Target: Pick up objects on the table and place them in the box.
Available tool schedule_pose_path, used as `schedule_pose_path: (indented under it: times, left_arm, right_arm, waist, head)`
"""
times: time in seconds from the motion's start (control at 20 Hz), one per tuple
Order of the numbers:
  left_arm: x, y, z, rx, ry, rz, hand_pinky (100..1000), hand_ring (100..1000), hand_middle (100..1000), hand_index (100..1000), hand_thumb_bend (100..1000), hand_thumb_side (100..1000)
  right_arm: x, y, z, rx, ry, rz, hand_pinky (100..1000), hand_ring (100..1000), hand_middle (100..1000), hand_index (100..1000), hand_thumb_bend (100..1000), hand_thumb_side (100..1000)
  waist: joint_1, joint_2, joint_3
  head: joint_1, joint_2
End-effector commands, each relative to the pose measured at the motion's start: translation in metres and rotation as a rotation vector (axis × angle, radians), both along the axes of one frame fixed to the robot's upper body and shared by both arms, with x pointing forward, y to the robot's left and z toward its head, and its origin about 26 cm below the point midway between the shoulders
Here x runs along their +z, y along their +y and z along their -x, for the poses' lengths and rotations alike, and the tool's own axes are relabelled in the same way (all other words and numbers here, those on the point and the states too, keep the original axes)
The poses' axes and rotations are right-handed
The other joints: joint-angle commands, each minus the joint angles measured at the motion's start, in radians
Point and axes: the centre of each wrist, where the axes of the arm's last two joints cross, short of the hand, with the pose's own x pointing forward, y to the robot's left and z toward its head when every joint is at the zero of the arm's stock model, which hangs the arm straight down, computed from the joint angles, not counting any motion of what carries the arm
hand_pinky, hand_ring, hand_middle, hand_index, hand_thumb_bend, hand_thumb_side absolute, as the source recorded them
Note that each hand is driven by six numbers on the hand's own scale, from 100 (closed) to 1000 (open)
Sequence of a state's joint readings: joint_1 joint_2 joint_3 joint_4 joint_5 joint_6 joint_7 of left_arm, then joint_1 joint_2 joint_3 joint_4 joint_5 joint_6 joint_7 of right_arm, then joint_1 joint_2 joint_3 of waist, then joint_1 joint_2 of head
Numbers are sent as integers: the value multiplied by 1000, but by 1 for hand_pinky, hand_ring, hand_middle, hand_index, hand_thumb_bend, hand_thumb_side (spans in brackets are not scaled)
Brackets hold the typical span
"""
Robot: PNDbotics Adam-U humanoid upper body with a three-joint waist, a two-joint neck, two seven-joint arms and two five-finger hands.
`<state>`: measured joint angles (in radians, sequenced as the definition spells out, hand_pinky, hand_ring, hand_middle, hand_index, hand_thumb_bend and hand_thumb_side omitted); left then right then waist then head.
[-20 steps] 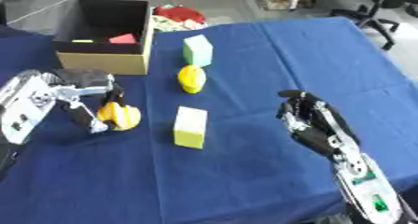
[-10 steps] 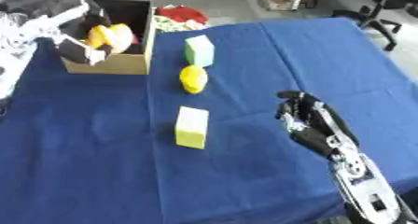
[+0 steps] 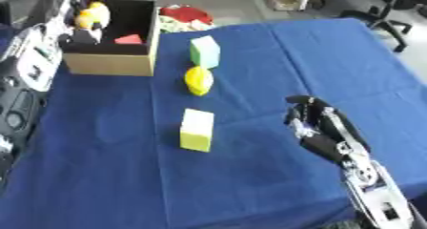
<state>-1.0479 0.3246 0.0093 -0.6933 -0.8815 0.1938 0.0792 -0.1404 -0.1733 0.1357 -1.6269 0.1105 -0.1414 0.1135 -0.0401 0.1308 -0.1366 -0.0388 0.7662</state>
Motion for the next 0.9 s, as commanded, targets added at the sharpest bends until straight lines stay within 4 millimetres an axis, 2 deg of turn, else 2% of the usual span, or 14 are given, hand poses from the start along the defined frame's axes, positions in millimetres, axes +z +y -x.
schedule_pose_path:
  times: [0.05, 0.1, 0.15, 0.2, 0.25, 0.35, 0.5, 0.7, 0.8, 0.9]
  left_arm:
    - [15, 2, -3, 51, -84, 18, 706, 547, 486, 711, 100, 255]
    - [14, 2, -3, 60, -94, 24, 719, 575, 515, 737, 100, 311]
    - [14, 2, -3, 65, -99, 28, 748, 633, 586, 803, 127, 424]
    - [13, 1, -3, 66, -103, 28, 756, 652, 610, 824, 152, 457]
    - [13, 1, -3, 67, -104, 27, 788, 726, 720, 894, 290, 615]
    - [13, 0, -3, 65, -103, 20, 811, 772, 790, 931, 388, 675]
    - [14, 0, -3, 50, -99, 6, 832, 812, 843, 954, 463, 706]
    - [14, 0, -3, 31, -86, -13, 839, 825, 867, 962, 460, 696]
    - [17, -3, -2, 0, -96, -21, 836, 805, 830, 948, 379, 590]
    - [24, -13, -1, -115, -119, -30, 830, 777, 770, 929, 315, 496]
  right_arm:
    - [7, -3, -2, 7, -22, 4, 695, 566, 506, 767, 100, 280]
    - [7, -3, -2, 7, -23, 5, 695, 565, 505, 767, 100, 280]
    - [7, -3, -2, 6, -23, 5, 695, 565, 505, 767, 100, 279]
    - [7, -3, -2, 5, -22, 6, 695, 565, 505, 767, 100, 279]
    - [7, -3, -2, 4, -23, 6, 695, 565, 505, 767, 100, 279]
    - [8, -3, -2, 4, -23, 5, 695, 565, 505, 767, 100, 279]
    - [8, -3, -2, 2, -24, 5, 695, 565, 505, 767, 100, 278]
    - [8, -3, -2, -1, -23, 3, 694, 564, 504, 765, 100, 276]
    - [8, -3, -2, -2, -23, 4, 694, 564, 504, 766, 100, 276]
    - [8, -3, -2, -4, -23, 4, 694, 564, 504, 766, 100, 277]
  waist:
    - [-4, -6, -5]
    - [-3, -5, -6]
    - [-2, -4, -8]
    - [-1, -4, -9]
    - [-1, -3, -10]
    - [0, -3, -11]
    - [1, -2, -12]
    - [3, -3, -13]
    - [3, -3, -13]
    - [4, -3, -13]
  head:
    - [4, 4]
    - [4, 4]
    - [4, 4]
    - [4, 4]
    - [4, 4]
    - [4, 4]
    - [1, 4]
    - [0, 4]
    - [-3, 4]
    - [-7, 4]
